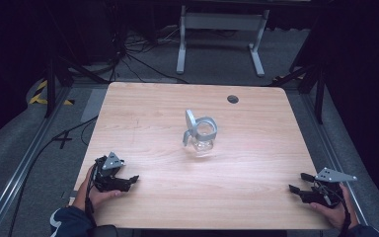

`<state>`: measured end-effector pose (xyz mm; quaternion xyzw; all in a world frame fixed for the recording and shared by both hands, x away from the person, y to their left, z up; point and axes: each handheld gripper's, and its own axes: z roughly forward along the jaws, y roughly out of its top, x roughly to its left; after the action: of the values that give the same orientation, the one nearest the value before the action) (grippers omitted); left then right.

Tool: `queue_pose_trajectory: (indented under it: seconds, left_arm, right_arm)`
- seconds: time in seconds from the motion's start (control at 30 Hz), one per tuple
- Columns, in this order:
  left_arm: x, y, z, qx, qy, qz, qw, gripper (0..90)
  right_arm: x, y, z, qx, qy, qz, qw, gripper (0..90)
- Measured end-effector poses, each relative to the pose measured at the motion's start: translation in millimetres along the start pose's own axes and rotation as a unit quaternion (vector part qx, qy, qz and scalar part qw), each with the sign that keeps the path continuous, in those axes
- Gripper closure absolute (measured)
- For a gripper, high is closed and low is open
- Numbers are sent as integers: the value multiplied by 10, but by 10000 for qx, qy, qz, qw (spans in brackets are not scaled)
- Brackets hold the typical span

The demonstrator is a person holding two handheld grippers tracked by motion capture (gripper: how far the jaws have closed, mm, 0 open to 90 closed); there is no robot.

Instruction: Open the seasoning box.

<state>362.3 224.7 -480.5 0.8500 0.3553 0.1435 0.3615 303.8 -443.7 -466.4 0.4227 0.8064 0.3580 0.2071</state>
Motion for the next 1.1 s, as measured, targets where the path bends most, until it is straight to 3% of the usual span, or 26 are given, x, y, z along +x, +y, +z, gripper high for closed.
queue_pose_trajectory:
  seconds: [0.5,0.57,1.1]
  left_arm:
    - [-27,0,-3,31,138,-59,9999,165]
    - [-39,-1,5,4,117,-136,9998,161]
    - [-35,2,8,13,102,-114,9999,153]
  right_arm:
    - [4,-2,-2,11,11,9,10000,266]
    - [6,-2,-2,9,4,11,10000,266]
    - [-1,0,3,6,37,5,10000,260]
